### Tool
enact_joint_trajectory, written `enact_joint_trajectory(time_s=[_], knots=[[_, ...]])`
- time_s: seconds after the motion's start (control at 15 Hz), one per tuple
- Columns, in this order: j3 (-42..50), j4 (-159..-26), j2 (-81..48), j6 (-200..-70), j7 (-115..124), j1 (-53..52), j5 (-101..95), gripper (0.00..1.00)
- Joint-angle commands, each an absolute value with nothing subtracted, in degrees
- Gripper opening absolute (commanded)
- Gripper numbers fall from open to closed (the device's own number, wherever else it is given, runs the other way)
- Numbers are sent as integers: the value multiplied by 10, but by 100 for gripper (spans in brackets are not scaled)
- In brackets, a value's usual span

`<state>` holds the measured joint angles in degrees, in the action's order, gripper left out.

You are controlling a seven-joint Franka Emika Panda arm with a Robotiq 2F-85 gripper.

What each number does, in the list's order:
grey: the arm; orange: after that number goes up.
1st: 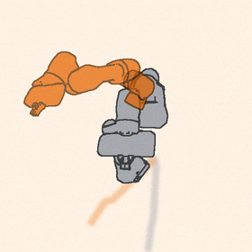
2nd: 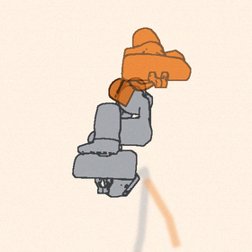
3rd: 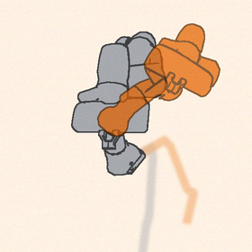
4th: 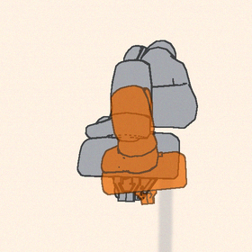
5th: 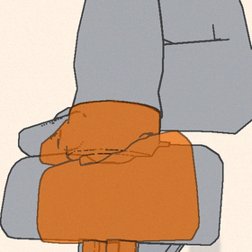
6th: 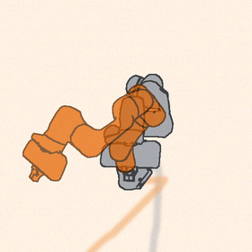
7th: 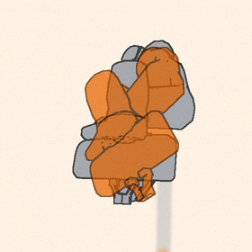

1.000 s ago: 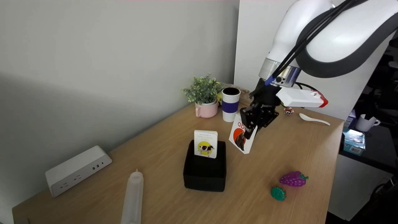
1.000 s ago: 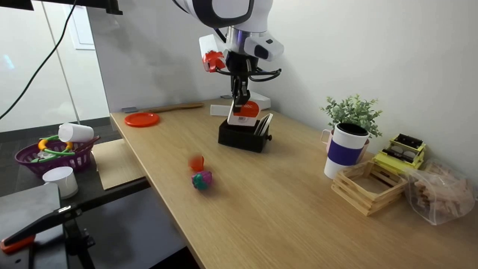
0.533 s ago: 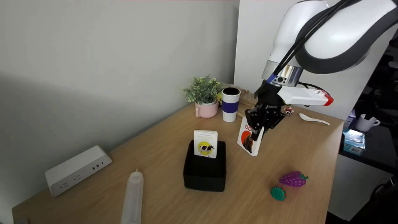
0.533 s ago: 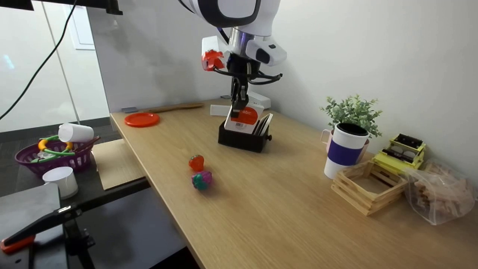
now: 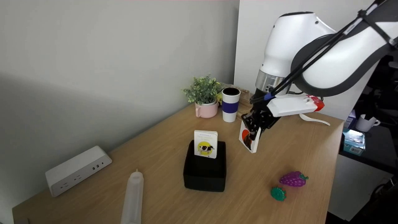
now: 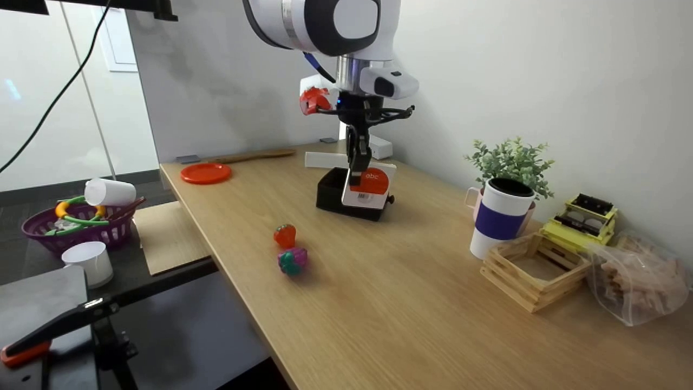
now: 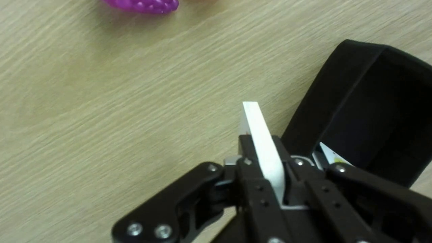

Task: Take the small books out of the book holder

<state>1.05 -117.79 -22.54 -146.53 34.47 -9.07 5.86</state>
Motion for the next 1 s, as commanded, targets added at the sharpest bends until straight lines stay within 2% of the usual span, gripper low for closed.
enact_joint_trajectory(time_s=[0.0,0.53,0.93], knots=[[14,-1123,-280,-1481,340,-93,54,4],[22,-1021,-393,-1483,331,-82,71,4],[39,-982,-425,-1476,338,-85,68,4]])
